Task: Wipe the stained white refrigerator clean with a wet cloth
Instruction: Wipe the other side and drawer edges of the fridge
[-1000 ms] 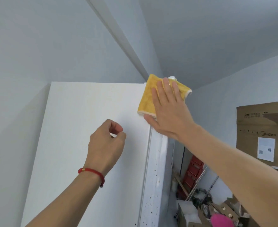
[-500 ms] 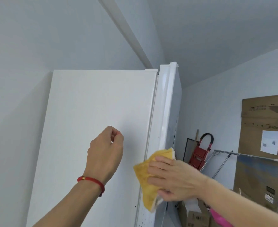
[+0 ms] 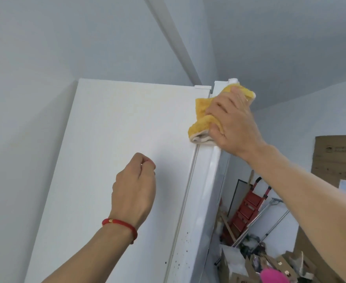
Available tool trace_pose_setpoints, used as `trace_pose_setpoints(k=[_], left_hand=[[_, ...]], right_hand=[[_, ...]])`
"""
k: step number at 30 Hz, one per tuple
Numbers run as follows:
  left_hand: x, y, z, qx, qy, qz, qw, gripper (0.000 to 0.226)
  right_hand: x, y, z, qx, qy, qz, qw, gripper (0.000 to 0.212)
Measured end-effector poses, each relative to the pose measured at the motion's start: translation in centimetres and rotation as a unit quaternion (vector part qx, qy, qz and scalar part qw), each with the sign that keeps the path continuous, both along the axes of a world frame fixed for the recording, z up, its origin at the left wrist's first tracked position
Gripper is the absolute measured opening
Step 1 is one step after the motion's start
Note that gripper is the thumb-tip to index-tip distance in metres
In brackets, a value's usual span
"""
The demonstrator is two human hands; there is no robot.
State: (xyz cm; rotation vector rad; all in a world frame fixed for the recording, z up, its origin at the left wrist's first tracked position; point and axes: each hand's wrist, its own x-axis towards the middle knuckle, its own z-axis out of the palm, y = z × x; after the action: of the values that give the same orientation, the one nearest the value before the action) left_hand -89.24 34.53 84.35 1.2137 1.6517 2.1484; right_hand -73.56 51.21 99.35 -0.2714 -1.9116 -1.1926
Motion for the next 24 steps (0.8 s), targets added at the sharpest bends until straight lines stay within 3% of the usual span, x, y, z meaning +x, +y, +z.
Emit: trace_pose_setpoints(k=[3,7,9,12,14,16,19,21,24], left_hand=[[-0.1,0.3,-0.5,0.004,-0.002,-0.006,1.0,0.033],[-0.3,0.8,-1.8,-0.001,-0.022,-0.05,0.998,0.021],[-1.1,0.8,-2.1,-0.012,-0.037,-0.082,0.996,0.019],[-2.7,0.8,-1.9,-0.008,-0.031,-0.097,0.995,0.016],[-3.3,0.8,-2.0,-0.008,-0.016,-0.096,0.995,0.015],[-3.3,0.9,-2.6,-0.027,0.005,-0.094,0.995,0.016],[-3.2,1.3,-4.8,-0.051,0.003,-0.092,0.994,0.015],[-3.4,1.5,-6.7,-0.053,-0.026,-0.083,0.995,0.014],[-4.1,1.6,-9.5,-0.051,-0.082,-0.064,0.993,0.013]], right_hand=[[0.6,-0.9,-9.8,-0.038,-0.066,-0.022,0.997,0.024],[1.8,-2.2,-23.3,-0.091,-0.305,-0.121,0.94,0.024],[2.3,-2.0,-23.8,-0.075,-0.393,-0.141,0.906,0.022],[2.4,-1.0,-18.6,-0.038,-0.472,-0.142,0.869,0.027],[2.4,-0.1,-13.0,-0.001,-0.418,-0.142,0.897,0.034],[2.0,0.0,-6.6,0.024,-0.27,-0.123,0.955,0.041],[0.9,-0.8,0.2,0.01,-0.1,-0.132,0.986,0.045],[-0.5,-1.0,0.2,-0.005,-0.045,-0.139,0.989,0.045],[-1.6,-1.2,-7.0,-0.005,-0.044,-0.176,0.983,0.054]])
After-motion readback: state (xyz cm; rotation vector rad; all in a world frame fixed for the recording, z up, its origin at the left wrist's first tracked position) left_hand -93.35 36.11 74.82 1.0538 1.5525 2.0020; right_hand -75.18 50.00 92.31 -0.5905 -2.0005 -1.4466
